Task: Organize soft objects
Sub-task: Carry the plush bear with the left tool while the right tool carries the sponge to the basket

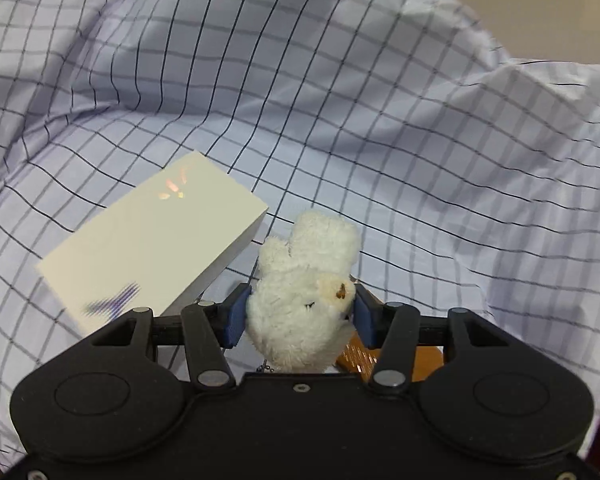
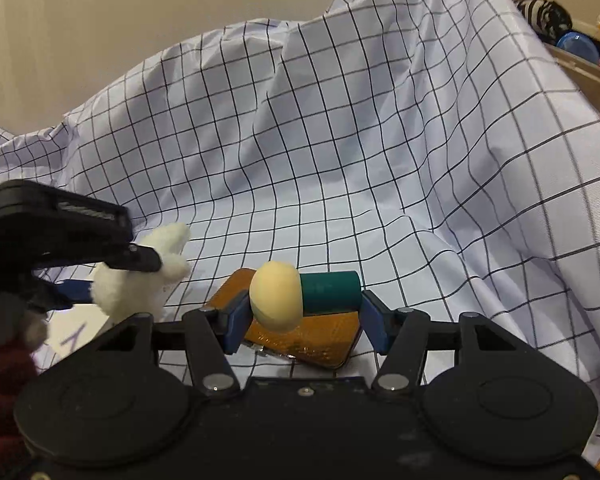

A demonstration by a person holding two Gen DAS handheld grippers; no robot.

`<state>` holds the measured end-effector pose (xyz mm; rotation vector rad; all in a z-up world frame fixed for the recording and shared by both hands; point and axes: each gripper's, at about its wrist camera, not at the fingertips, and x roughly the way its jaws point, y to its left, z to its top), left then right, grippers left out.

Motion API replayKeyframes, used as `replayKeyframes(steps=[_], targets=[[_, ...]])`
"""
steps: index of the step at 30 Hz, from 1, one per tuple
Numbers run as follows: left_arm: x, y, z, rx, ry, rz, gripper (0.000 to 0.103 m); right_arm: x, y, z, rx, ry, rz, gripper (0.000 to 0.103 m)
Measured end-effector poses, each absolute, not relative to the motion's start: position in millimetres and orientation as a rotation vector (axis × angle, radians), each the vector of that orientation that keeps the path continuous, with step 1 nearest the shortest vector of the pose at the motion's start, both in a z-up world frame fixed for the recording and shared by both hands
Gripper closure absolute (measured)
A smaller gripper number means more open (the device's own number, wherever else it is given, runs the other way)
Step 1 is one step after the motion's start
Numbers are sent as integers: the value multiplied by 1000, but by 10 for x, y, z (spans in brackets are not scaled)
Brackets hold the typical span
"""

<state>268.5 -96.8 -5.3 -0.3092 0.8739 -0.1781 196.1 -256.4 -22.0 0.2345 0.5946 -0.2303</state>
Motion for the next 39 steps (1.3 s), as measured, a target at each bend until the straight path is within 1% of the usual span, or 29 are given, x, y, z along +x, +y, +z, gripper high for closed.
replayKeyframes(steps=[6,13,22,31,39], targets=[[2116,-768,203,-241,811,-226,52,1619,-2415,-55,225,573,-218,46],[1509,-467,302,-172,780,-238,52,1099,-2131,76,226,553,-194,46],[934,-200,145,-191,811,-229,52,473,-1800,115,236,534,-146,46],[460,-140,-24,-193,852,-251,51,5,-1685,151,261,502,-132,46],[380,-114,-222,-203,906,-249,51,-123,-1694,59,274,534,-186,45]])
